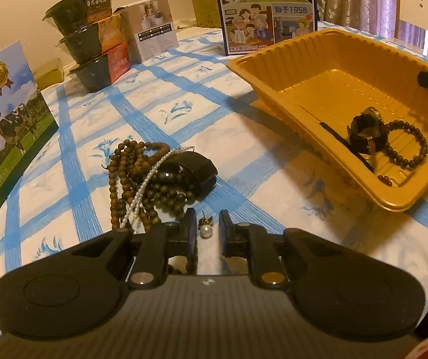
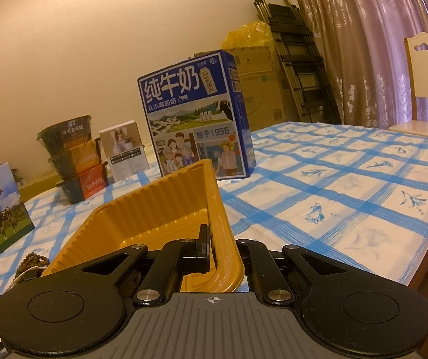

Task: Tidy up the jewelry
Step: 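Move the left tool back to the pile and close on a small pearl piece, then lift the pearl piece with the left tool and carry it over the tray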

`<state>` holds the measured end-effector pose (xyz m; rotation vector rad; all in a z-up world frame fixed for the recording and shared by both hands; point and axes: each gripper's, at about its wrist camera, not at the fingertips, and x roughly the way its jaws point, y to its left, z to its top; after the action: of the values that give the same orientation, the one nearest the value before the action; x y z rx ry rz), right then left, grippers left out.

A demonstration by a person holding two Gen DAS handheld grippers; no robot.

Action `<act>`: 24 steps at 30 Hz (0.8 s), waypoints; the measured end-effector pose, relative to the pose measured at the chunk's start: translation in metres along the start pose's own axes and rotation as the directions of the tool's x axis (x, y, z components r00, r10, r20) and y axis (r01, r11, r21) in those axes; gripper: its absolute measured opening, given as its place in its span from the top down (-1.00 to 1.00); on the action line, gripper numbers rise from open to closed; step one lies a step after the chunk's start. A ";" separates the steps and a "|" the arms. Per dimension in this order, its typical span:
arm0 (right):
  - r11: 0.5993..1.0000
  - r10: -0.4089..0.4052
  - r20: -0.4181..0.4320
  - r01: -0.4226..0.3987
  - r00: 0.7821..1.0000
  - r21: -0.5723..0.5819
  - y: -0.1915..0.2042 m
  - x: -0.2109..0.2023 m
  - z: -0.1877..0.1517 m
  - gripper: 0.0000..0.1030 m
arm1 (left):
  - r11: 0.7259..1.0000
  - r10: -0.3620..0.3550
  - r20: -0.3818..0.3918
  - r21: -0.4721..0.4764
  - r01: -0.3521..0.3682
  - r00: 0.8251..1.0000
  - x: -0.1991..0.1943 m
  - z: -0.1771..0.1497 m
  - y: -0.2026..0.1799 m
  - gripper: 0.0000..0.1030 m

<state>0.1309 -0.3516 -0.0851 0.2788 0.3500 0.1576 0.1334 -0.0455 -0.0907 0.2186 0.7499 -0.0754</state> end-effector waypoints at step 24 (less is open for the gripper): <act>1.000 0.005 0.002 -0.005 1.000 -0.005 0.003 0.000 -0.001 0.89 | 0.997 -0.058 0.109 0.065 0.051 0.992 -0.040 0.016 -0.025 0.86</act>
<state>0.1299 -0.3487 -0.0853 0.2752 0.3466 0.1629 0.1112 -0.0742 -0.0563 0.2512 0.6432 -0.1621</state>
